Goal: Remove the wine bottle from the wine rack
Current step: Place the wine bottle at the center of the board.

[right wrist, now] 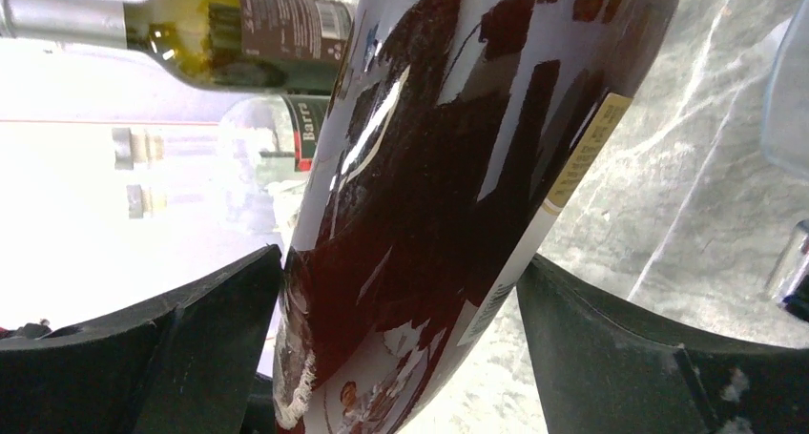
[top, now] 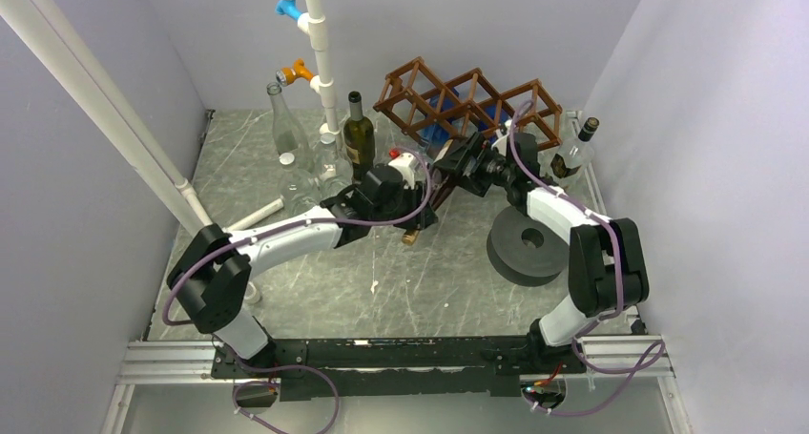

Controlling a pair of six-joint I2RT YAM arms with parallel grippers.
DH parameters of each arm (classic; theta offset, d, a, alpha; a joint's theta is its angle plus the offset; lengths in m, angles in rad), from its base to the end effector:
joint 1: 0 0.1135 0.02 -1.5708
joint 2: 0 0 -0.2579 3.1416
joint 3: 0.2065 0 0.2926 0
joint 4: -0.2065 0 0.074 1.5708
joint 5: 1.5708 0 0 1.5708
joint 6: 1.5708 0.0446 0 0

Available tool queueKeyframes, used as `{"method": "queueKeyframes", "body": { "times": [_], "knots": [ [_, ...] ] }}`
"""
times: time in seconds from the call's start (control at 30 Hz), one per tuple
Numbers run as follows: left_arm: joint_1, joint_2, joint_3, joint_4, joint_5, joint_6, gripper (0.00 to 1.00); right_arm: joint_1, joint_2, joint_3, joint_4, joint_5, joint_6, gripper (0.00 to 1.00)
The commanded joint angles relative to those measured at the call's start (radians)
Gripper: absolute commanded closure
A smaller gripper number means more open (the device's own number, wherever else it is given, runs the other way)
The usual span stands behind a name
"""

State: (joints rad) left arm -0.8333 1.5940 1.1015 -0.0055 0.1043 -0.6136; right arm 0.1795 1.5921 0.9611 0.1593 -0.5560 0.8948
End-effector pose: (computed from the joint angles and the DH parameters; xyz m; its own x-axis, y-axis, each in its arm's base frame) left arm 0.2727 -0.3071 0.2322 -0.7219 -0.0570 -0.6896 0.4672 0.6950 -0.5465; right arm 0.3813 0.0931 0.2000 -0.7589 0.5357 -0.3703 -0.0355 0.5337 0.8450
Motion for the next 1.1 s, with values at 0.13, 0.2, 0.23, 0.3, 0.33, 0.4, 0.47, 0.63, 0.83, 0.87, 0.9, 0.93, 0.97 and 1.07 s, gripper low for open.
{"method": "queueKeyframes", "body": {
  "times": [0.13,0.2,0.23,0.3,0.33,0.4,0.47,0.63,0.83,0.87,0.9,0.93,0.97,1.07],
  "knots": [
    [-0.035,-0.189,-0.016,0.325,0.013,0.023,1.0,0.044,-0.094,-0.101,0.192,-0.058,0.027,0.04],
    [-0.039,-0.205,-0.038,0.322,0.008,0.019,1.0,0.056,-0.107,-0.134,0.219,-0.057,0.023,0.04],
    [-0.041,-0.212,-0.047,0.32,0.006,0.019,1.0,0.061,-0.114,-0.15,0.233,-0.054,0.023,0.04],
    [-0.046,-0.228,-0.067,0.318,0.004,0.016,1.0,0.072,-0.127,-0.173,0.251,-0.049,0.02,0.04],
    [-0.047,-0.235,-0.076,0.319,0.003,0.013,1.0,0.077,-0.133,-0.181,0.256,-0.045,0.016,0.04],
    [-0.049,-0.248,-0.096,0.315,0.001,0.008,1.0,0.087,-0.141,-0.194,0.262,-0.037,0.009,0.03],
    [-0.051,-0.264,-0.11,0.304,-0.001,0.005,1.0,0.094,-0.147,-0.212,0.268,-0.031,0.002,0.03],
    [-0.051,-0.289,-0.129,0.257,0.002,0.001,1.0,0.104,-0.147,-0.263,0.309,-0.05,-0.015,0.01],
    [-0.054,-0.309,-0.145,0.204,0.01,-0.009,1.0,0.122,-0.158,-0.305,0.345,-0.082,-0.028,0.0],
    [-0.055,-0.312,-0.15,0.2,0.009,-0.011,1.0,0.125,-0.159,-0.309,0.351,-0.086,-0.026,0.0],
    [-0.056,-0.316,-0.154,0.196,0.008,-0.01,1.0,0.128,-0.16,-0.314,0.356,-0.088,-0.022,0.0],
    [-0.057,-0.322,-0.157,0.189,0.004,-0.011,1.0,0.132,-0.16,-0.32,0.362,-0.09,-0.016,0.0],
    [-0.057,-0.327,-0.159,0.182,0.001,-0.01,1.0,0.135,-0.16,-0.327,0.365,-0.092,-0.01,0.0],
    [-0.057,-0.344,-0.167,0.16,-0.017,-0.006,1.0,0.148,-0.158,-0.35,0.389,-0.092,0.006,0.0]
  ]
}}
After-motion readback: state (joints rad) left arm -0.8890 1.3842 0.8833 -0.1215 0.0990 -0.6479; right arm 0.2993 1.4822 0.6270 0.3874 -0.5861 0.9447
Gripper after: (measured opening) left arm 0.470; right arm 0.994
